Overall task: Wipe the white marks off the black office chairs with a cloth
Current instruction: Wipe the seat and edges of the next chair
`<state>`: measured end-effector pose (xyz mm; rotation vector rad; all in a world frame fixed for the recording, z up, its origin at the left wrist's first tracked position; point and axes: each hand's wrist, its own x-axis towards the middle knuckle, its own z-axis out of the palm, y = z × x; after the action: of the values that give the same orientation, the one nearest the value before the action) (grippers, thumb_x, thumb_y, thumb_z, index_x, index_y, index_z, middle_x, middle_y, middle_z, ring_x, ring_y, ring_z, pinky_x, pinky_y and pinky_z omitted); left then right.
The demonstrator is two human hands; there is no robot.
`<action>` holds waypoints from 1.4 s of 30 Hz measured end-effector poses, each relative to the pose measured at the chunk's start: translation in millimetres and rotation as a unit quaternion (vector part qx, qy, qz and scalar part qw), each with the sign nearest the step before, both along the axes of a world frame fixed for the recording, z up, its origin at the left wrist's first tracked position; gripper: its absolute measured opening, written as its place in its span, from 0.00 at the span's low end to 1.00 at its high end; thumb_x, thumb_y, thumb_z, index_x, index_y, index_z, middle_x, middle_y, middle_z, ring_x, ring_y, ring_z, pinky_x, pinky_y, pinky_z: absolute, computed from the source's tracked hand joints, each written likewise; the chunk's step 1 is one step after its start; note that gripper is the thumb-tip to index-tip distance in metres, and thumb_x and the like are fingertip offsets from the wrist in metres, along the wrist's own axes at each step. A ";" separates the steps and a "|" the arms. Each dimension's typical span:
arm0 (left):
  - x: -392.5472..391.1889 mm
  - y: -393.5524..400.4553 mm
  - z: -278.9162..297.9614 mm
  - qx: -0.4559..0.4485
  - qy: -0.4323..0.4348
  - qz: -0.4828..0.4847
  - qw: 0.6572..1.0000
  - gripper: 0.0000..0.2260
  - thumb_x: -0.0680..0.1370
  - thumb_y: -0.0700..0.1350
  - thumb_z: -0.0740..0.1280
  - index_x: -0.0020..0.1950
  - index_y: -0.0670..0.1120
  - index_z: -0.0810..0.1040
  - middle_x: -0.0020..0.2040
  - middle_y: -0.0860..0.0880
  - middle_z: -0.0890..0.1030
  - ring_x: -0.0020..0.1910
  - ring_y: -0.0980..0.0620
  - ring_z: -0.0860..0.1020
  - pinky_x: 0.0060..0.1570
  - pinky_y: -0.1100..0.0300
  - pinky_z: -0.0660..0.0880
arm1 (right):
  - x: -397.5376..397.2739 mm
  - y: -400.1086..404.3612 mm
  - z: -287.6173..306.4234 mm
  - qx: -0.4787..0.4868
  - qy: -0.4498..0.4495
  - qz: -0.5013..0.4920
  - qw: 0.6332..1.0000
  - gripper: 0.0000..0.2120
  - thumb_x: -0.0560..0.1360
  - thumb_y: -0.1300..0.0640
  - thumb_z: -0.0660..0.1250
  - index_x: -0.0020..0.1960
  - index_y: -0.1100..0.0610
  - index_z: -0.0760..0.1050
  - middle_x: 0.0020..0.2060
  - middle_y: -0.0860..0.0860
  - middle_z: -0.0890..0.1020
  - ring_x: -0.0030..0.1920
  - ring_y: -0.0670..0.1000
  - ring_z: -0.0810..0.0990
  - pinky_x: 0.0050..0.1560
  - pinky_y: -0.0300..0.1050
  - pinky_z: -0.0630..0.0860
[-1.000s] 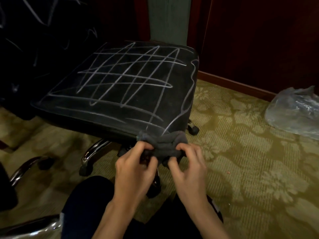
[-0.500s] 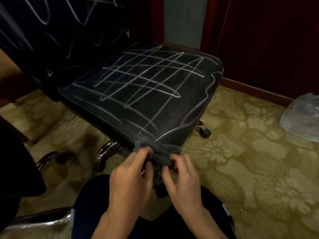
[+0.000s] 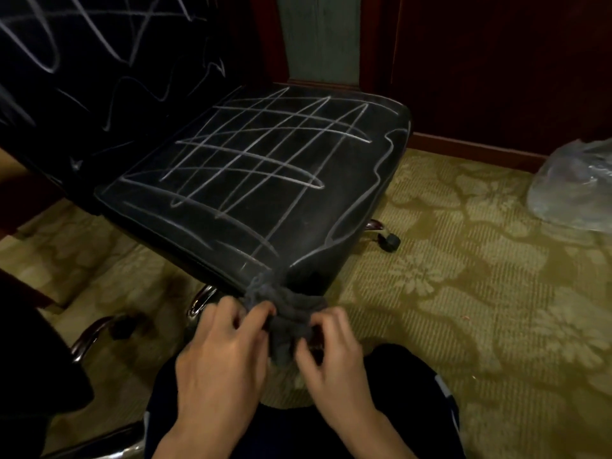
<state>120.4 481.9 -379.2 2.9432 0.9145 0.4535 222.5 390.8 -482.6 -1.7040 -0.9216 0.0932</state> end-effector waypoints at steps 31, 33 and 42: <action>64.9 32.6 18.7 0.112 0.107 -0.131 0.979 0.08 0.68 0.48 0.76 0.45 0.52 0.83 0.30 0.51 0.79 0.26 0.48 0.78 0.26 0.62 0.59 | 24.1 31.8 -5.4 0.023 0.052 -0.108 0.993 0.10 0.76 0.50 0.60 0.48 0.57 0.72 0.43 0.49 0.72 0.39 0.47 0.74 0.40 0.51 0.74; 67.2 35.3 16.6 0.128 0.121 -0.134 0.975 0.07 0.68 0.48 0.77 0.43 0.52 0.81 0.31 0.52 0.78 0.26 0.49 0.78 0.27 0.62 0.58 | 25.2 34.2 -4.3 0.014 0.056 -0.103 0.993 0.11 0.75 0.49 0.60 0.47 0.57 0.72 0.42 0.49 0.72 0.39 0.48 0.74 0.40 0.51 0.74; 139.7 17.7 22.5 0.091 0.151 -0.095 0.980 0.10 0.81 0.53 0.62 0.60 0.53 0.74 0.54 0.47 0.82 0.53 0.43 0.81 0.41 0.55 0.66 | 88.7 45.4 -4.1 -0.008 0.085 -0.208 0.974 0.04 0.75 0.63 0.68 0.49 0.61 0.75 0.45 0.51 0.73 0.41 0.54 0.77 0.46 0.59 0.77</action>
<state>260.1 499.6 -356.8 3.2878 0.6285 0.0842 311.2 436.2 -486.6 -1.8379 -0.4270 -0.0335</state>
